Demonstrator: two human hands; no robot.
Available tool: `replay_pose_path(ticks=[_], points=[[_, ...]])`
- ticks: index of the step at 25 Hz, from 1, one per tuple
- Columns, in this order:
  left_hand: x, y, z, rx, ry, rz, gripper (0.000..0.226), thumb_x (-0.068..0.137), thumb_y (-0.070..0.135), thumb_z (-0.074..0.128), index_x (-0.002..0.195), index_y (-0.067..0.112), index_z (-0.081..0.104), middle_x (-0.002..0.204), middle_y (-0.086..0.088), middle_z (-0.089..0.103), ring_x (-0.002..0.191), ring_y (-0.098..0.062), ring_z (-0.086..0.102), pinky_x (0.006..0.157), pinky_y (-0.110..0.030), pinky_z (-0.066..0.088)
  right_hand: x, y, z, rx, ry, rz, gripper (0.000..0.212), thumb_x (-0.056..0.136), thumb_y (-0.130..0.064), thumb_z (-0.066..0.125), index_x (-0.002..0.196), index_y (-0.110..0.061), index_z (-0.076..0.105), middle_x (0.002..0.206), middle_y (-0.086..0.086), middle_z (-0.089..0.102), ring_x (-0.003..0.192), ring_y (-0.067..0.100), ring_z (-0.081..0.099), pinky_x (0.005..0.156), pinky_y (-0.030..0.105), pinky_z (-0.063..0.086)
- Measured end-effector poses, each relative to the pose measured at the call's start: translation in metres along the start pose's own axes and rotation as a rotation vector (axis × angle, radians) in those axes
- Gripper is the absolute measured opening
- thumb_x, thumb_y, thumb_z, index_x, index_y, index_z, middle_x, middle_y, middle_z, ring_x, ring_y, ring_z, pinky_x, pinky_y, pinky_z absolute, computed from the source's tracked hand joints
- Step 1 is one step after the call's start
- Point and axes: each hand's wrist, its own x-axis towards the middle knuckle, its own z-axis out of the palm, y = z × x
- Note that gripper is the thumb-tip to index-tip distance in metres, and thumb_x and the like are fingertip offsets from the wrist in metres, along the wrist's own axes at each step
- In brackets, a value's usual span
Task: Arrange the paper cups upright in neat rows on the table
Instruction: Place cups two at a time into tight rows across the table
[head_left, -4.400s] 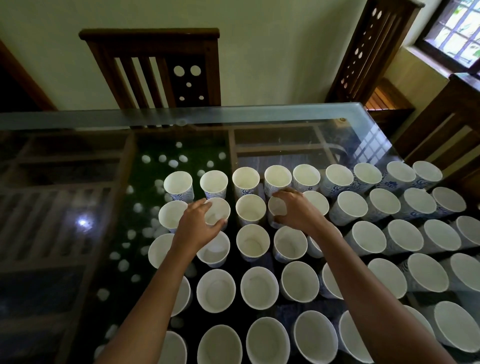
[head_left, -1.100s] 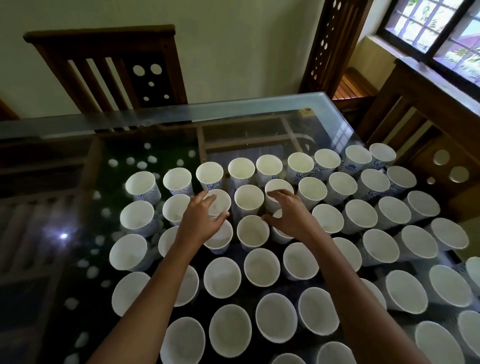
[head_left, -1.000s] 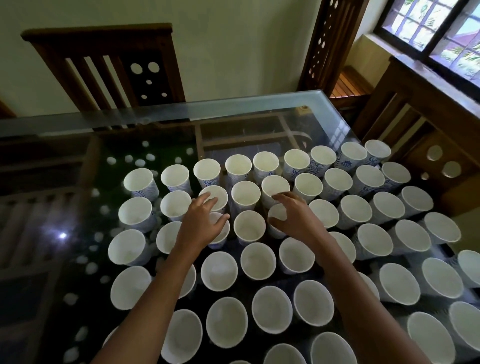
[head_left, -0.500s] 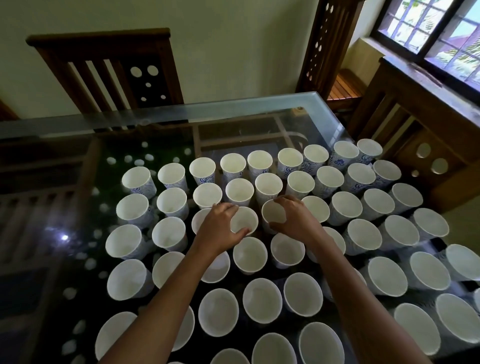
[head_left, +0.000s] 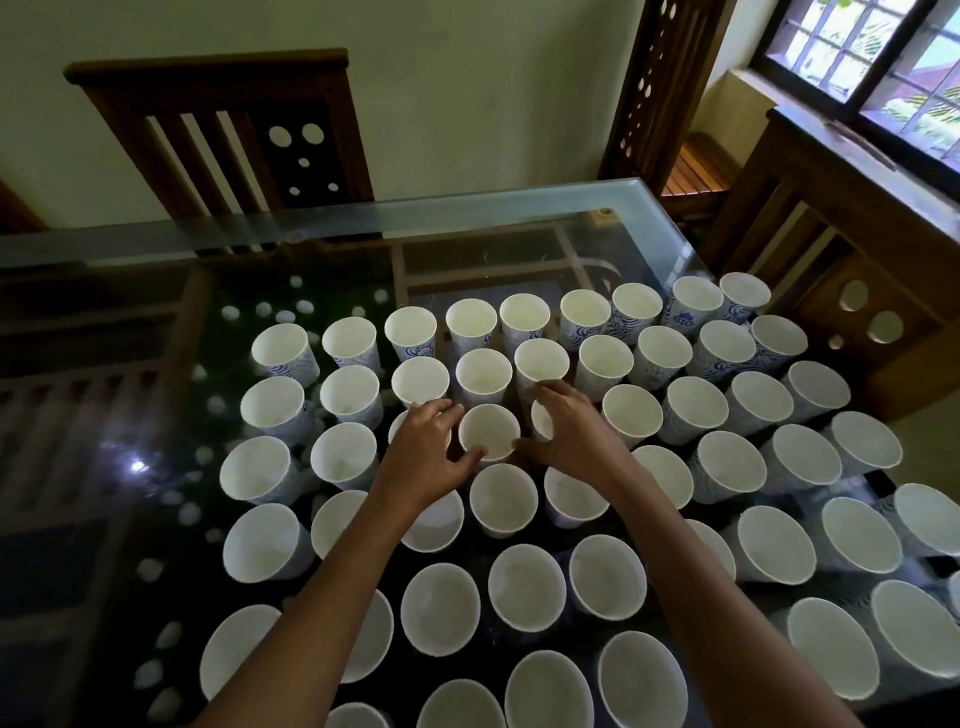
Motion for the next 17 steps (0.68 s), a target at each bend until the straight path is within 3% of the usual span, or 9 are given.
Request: replay_pose_path(ticks=[4, 17], points=[[-0.013, -0.018, -0.008, -0.012, 0.033, -0.069, 0.058, 0.079, 0.035, 0.07, 0.128, 0.01, 0.053, 0.136, -0.008, 0.049, 0.126, -0.026, 0.043, 0.109, -0.042, 0.032, 0.005, -0.018, 0.02, 0.009, -0.042, -0.077, 0.065, 0.07, -0.026, 0.08, 0.126, -0.007, 0.053, 0.132, 0.012, 0.051, 0.118, 0.029, 0.049, 0.094, 0.032, 0.039], [-0.015, -0.034, -0.014, 0.005, 0.016, -0.149, 0.063, 0.08, 0.035, 0.068, 0.134, 0.011, 0.046, 0.14, -0.008, 0.045, 0.128, -0.023, 0.039, 0.105, -0.033, 0.031, 0.013, -0.025, 0.031, -0.013, -0.033, -0.034, 0.071, 0.07, -0.024, 0.08, 0.131, -0.007, 0.047, 0.135, 0.014, 0.046, 0.121, 0.03, 0.044, 0.096, 0.033, 0.037]])
